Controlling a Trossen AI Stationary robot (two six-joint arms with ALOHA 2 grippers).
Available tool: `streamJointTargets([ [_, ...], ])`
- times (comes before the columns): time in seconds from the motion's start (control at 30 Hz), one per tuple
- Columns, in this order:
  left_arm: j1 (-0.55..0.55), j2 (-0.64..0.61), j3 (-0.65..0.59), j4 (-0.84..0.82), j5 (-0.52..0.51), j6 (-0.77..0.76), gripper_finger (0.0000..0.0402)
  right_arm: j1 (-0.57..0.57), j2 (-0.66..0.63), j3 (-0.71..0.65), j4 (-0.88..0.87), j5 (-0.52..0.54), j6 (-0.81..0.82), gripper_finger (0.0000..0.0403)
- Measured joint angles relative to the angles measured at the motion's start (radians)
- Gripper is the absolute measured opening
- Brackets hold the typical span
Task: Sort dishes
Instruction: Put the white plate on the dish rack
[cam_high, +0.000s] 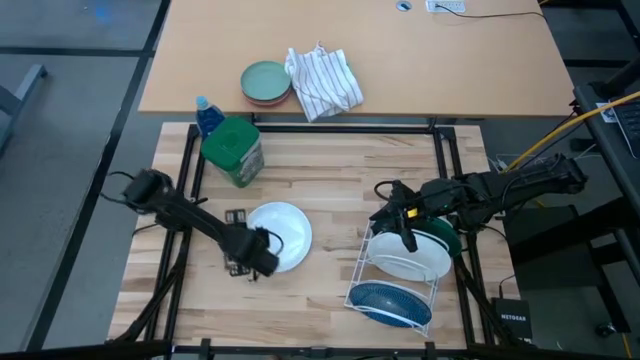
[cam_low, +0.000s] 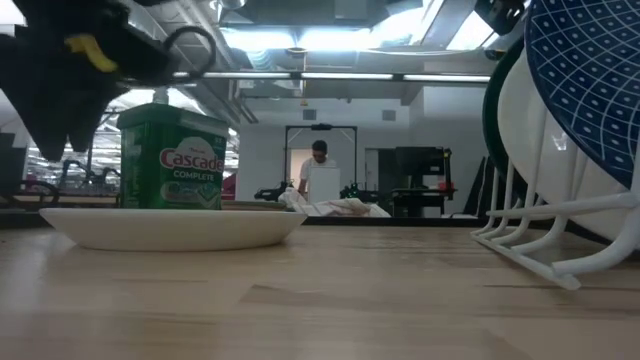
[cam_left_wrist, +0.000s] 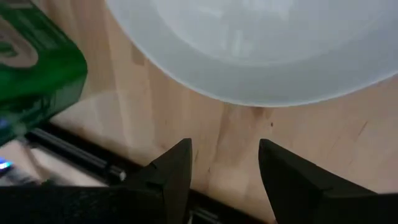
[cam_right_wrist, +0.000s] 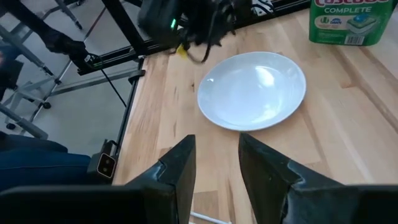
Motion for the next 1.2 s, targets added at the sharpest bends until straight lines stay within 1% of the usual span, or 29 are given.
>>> streamJointTargets([
  [0.13,0.022,-0.22,-0.158,0.132,-0.005,-0.067,0.0172,0.0,0.0,0.0,0.001,0.0,0.0,0.0127],
  [0.33,0.054,-0.596,-0.474,0.464,-0.017,-0.217,0.0172,0.0,0.0,0.0,0.001,0.0,0.0,0.0127],
  [0.43,0.056,-0.734,-0.619,0.617,-0.032,-0.333,0.0172,0.0,0.0,0.0,0.003,0.0,0.0,0.0127],
  [0.5,0.056,-0.799,-0.698,0.716,-0.039,-0.399,0.0172,0.0,0.0,0.0,0.006,0.0,0.0,0.0127],
  [0.6,0.056,-0.856,-0.79,0.823,-0.039,-0.445,0.0172,0.0,0.0,0.0,0.011,0.0,0.0,0.0127],
  [0.7,0.057,-0.87,-0.848,0.872,-0.042,-0.455,0.0172,0.0,0.0,0.0,0.012,0.0,0.004,0.0127],
  [0.9,0.058,-0.867,-0.91,0.876,-0.107,-0.636,0.0172,0.0,0.0,0.0,0.012,0.002,0.006,0.0127],
  [1.1,0.058,-0.867,-0.98,1.039,-0.121,-0.692,0.0172,0.0,0.0,0.0,0.013,0.012,0.007,0.0127],
  [1.2,0.059,-0.867,-1.008,1.091,-0.136,-0.737,0.0172,0.0,0.0,0.0,0.015,0.012,0.017,0.0127],
])
